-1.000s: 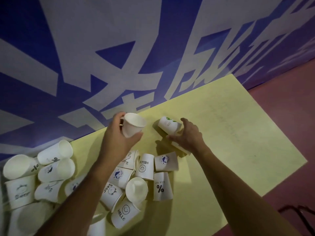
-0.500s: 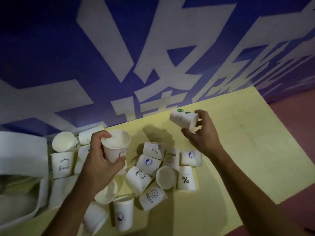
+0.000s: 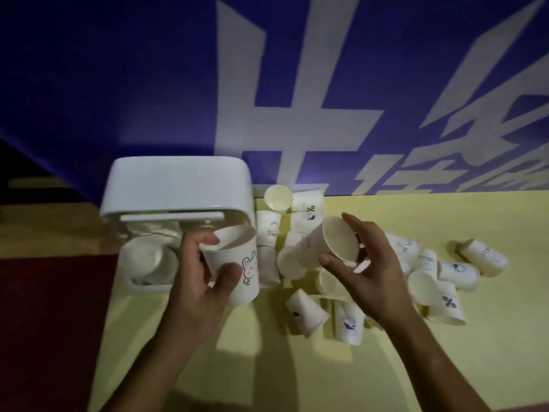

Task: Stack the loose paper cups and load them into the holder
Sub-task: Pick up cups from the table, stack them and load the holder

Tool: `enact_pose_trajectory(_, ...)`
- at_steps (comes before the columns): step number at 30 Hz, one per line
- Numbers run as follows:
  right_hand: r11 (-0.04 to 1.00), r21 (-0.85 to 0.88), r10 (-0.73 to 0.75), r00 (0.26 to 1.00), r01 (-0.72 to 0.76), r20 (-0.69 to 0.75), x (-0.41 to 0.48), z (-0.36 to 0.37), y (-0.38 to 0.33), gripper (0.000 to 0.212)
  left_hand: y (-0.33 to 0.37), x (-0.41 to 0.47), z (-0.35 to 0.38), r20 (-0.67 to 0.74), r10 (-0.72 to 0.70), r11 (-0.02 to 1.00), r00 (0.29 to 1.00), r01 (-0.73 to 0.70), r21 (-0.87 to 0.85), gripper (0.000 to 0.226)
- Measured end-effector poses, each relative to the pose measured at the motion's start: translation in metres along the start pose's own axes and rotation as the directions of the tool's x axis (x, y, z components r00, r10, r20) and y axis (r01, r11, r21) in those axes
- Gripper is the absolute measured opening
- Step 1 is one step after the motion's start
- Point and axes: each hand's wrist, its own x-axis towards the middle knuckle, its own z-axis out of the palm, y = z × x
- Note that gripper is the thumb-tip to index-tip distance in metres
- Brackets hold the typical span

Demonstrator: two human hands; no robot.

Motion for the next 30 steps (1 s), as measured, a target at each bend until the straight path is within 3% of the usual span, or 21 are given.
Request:
enact_pose_trajectory(5,0.999,0.023,-0.041,0.998,0.040,0.049,-0.009,0.067,-0.043,0.066,-0.001,-0.010,-0.071,-0.058,0.069,0.994,0.996,-0.063,0.092,0.037)
enact_pose_trajectory(10,0.993,0.024,-0.115,0.990,0.113,0.078,-0.010,0.101,-0.063,0.064,-0.018,-0.016,-0.108,-0.021,0.110,0.975,0.994,-0.104,0.199,0.070)
enact_pose_trajectory(13,0.987,0.013,-0.158,0.982,0.158,0.104,-0.007,0.117,-0.068,0.066,-0.025,-0.017,-0.117,0.000,0.115,0.951,0.993,-0.110,0.289,0.073)
enact_pose_trajectory(18,0.976,0.031,-0.218,0.969,0.216,0.119,-0.002,0.137,-0.070,0.067,-0.028,-0.021,-0.125,-0.021,0.070,0.959,0.997,-0.061,0.278,0.069)
enact_pose_trajectory(30,0.975,-0.103,-0.168,0.955,0.198,0.244,-0.001,0.182,-0.043,0.075,-0.031,-0.032,-0.131,0.020,0.030,0.936,0.999,-0.035,0.349,0.074)
